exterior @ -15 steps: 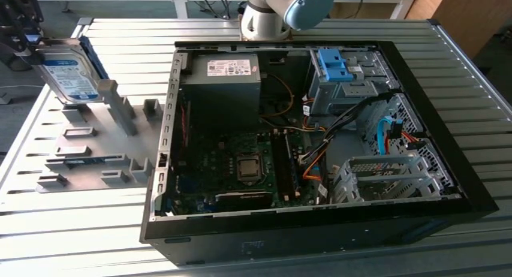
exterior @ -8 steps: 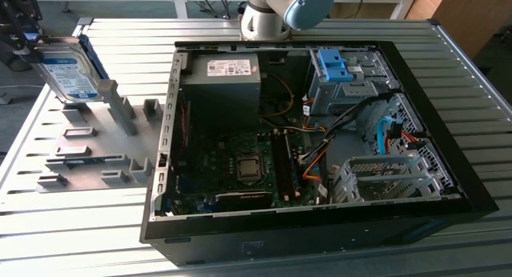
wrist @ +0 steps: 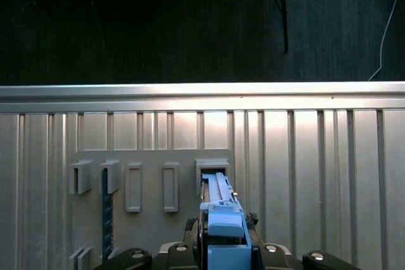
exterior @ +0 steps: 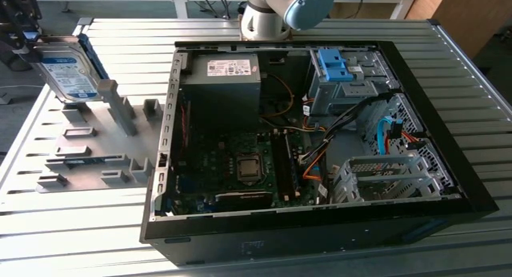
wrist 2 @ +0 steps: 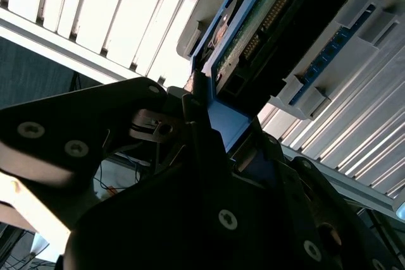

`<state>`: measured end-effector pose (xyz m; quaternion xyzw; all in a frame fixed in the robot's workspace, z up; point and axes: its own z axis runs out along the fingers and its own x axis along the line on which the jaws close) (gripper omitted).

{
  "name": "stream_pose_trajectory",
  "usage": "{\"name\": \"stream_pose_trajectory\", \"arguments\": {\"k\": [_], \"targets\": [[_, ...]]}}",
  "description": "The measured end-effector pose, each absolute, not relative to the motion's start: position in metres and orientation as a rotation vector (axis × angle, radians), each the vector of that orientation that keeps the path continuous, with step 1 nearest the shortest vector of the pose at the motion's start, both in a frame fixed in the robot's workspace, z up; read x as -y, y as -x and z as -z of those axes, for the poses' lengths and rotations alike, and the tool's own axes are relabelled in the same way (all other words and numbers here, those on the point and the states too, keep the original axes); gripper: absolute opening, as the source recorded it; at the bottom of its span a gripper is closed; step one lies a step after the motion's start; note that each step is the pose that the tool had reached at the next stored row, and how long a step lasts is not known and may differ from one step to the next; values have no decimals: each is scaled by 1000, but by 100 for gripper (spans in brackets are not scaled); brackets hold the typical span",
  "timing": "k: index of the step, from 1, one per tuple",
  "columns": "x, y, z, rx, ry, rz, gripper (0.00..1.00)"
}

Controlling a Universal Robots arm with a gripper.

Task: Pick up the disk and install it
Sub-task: 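Pick up the disk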

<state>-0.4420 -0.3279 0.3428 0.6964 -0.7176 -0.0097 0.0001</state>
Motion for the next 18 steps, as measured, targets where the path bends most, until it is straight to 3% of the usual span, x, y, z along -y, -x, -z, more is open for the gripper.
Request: {"name": "stream_pose_trajectory", "arguments": {"k": [18], "targets": [[328,442,-349,2254,-2187,31,37]]}}
